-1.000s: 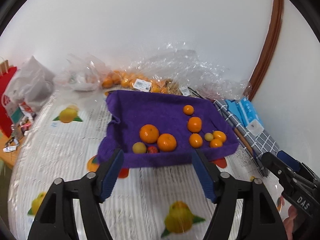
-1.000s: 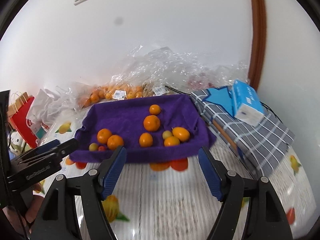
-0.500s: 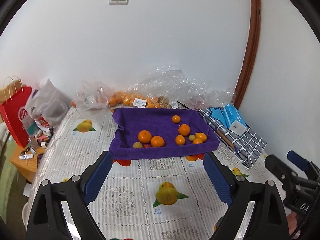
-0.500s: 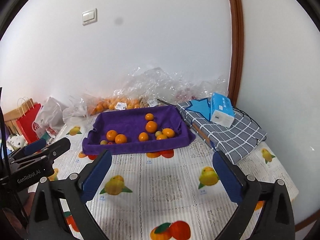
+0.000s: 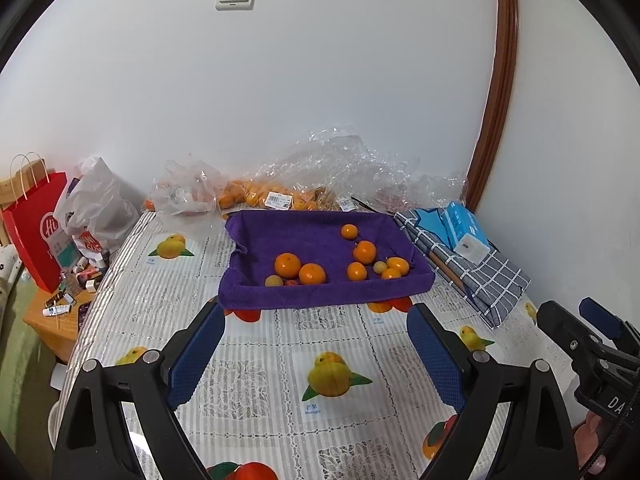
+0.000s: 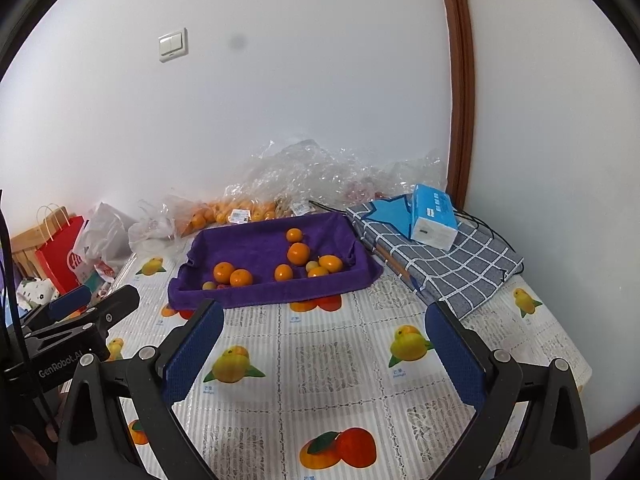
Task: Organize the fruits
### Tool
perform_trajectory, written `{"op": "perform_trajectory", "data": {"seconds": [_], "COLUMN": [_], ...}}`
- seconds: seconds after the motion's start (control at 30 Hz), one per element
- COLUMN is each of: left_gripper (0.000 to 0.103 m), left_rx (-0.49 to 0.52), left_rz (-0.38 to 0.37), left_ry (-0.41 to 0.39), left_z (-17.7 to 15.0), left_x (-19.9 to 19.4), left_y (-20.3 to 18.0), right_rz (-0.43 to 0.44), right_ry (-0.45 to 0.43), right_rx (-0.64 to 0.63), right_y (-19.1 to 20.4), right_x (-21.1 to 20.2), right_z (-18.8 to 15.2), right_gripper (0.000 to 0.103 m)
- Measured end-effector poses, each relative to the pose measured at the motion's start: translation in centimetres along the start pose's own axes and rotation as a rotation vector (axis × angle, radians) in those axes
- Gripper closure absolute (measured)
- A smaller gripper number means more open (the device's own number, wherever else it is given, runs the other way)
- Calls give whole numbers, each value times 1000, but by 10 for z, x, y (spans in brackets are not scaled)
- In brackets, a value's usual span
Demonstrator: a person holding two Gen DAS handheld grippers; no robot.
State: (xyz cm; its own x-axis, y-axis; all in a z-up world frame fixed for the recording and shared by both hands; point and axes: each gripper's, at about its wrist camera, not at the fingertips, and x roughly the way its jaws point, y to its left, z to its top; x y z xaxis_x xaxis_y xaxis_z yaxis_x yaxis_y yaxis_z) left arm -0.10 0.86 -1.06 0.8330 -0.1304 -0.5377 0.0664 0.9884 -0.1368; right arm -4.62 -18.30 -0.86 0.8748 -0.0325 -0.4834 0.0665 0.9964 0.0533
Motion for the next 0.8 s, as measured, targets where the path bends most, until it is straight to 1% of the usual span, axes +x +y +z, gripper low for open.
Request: {"op": "perform_trajectory", "data": {"seconds": [0.13, 0.3, 0.8], "left_gripper": [11, 11, 11], "left_rx": [3, 8, 12], "left_rz": [-7, -9, -7], "left_ry": [5, 1, -4], "left_z": [-1, -2, -2], "left_x": [0, -1, -3], "left_y": [-4, -7, -11], "right_rz": [0, -21, -26], "right_ry": [0, 0, 5], "right_rx": [5, -4, 14], "right_y": [-3, -5, -13], "right_x": [-1, -1, -2], "right_z": [-2, -3, -6], "right_gripper": [3, 3, 3]}}
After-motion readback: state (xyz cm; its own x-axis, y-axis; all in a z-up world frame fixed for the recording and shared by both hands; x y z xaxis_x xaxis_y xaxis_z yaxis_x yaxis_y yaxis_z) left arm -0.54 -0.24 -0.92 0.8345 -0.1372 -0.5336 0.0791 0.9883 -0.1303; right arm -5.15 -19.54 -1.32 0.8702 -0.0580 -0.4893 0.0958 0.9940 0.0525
